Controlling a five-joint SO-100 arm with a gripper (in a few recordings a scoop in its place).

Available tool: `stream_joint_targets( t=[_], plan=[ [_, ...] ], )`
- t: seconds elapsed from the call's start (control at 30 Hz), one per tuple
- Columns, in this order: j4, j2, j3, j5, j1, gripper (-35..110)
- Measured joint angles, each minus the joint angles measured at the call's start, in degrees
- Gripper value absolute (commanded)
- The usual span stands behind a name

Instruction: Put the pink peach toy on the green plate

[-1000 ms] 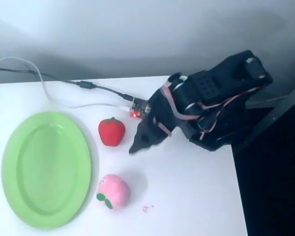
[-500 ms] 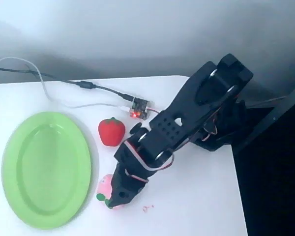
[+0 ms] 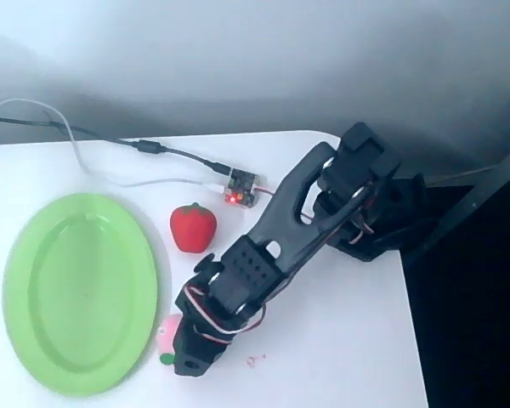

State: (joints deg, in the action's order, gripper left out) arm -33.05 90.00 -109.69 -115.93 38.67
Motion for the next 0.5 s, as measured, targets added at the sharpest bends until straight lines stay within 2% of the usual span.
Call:
stream_joint_targets(
  t=[0.27,0.5],
  plan=[
    [0.7,-2.0,1.2,-1.7,0.0,0],
    [-0.2,21.7,-17.3,-3.3,-0.2,0]
  ],
)
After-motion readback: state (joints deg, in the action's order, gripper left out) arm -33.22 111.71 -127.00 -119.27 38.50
